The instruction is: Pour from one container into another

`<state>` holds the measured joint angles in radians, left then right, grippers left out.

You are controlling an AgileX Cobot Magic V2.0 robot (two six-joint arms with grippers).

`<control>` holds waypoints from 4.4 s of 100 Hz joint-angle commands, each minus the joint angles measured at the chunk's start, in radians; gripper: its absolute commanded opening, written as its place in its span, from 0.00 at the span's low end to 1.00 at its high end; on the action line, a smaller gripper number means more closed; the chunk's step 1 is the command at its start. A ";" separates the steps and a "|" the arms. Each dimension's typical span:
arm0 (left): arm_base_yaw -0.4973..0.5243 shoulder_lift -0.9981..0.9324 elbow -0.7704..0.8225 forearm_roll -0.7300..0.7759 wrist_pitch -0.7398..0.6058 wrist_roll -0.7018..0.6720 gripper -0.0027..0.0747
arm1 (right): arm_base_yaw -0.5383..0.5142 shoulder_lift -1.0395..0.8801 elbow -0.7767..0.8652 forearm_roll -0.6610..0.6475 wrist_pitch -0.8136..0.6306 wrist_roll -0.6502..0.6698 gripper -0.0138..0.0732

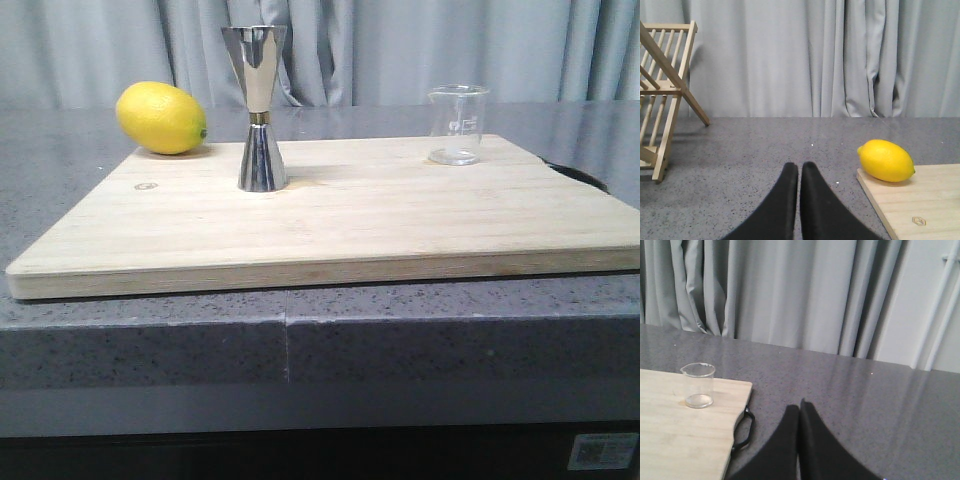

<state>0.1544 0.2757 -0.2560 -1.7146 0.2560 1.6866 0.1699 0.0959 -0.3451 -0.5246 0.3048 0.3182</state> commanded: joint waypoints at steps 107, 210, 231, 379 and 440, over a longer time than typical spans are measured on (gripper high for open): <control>0.003 -0.121 0.189 -0.066 0.010 -0.003 0.01 | -0.006 -0.122 0.053 0.066 0.022 -0.004 0.08; -0.080 -0.127 0.189 0.009 -0.020 -0.079 0.01 | -0.006 -0.122 0.053 0.066 0.022 -0.004 0.08; -0.080 -0.174 0.159 0.842 0.018 -0.967 0.01 | -0.006 -0.122 0.053 0.066 0.022 -0.004 0.08; -0.165 -0.302 0.288 1.696 -0.331 -1.732 0.01 | -0.006 -0.122 0.053 0.066 0.022 -0.004 0.08; -0.165 -0.302 0.288 1.694 -0.331 -1.732 0.01 | -0.006 -0.122 0.053 0.066 0.022 -0.004 0.08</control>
<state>-0.0044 -0.0062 0.0046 -0.0191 0.0000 -0.0362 0.1699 -0.0096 -0.2689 -0.4440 0.3934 0.3182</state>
